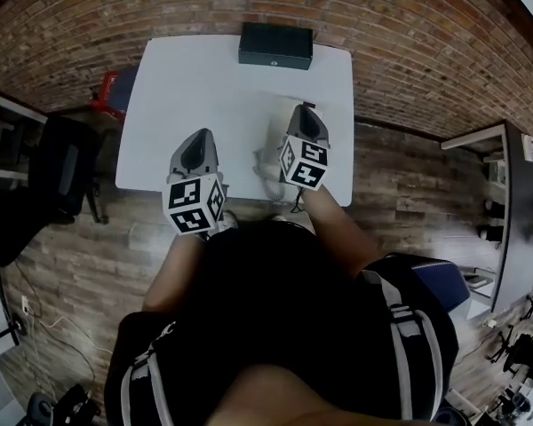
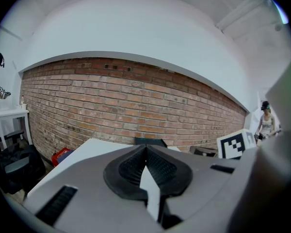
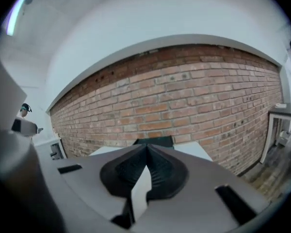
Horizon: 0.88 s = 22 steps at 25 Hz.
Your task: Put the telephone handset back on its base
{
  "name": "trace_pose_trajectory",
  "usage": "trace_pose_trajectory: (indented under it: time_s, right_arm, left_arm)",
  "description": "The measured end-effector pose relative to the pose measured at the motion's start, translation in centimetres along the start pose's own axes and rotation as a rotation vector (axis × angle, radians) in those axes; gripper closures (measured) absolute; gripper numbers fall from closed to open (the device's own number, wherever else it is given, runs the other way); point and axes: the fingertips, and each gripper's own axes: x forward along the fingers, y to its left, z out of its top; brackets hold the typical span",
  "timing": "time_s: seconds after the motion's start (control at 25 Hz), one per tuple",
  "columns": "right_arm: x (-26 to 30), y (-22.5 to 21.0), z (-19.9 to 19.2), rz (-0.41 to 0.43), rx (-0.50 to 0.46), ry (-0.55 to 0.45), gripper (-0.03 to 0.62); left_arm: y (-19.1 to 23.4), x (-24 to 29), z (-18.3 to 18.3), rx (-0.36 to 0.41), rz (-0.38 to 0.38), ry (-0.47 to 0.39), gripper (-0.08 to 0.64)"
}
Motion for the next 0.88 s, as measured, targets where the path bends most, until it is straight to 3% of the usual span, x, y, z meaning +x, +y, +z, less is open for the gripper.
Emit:
trace_pose_trajectory:
  time_s: [0.16,0.28,0.4,0.68,0.88]
  right_arm:
    - [-3.5,-0.4,4.9,0.082,0.044,-0.121,0.594]
    - [-6.5,-0.1,8.1,0.138,-0.002,-0.214,0.594]
    - [-8.8,-0.5,9.8,0.125,-0.057,-0.281,0.594]
    - [-10.6,-1.4,8.4,0.074,-0.1,-0.268,0.595]
    - [-10.7,-1.0,7.4,0.075,-0.104,-0.239,0.594]
  left_arm:
    - [-1.7,1.0,1.1,0.016,-0.048,-0.026,0.558]
    - [-2.6,1.7,1.6,0.029,-0.078,-0.036,0.558]
    - [-4.0,2.2,1.8,0.039,-0.115,-0.045,0.558]
    - [-7.9,2.2,1.7,0.068,-0.21,-0.05,0.558]
    - [-8.4,2.3,1.3,0.069,-0.236,-0.035,0.558]
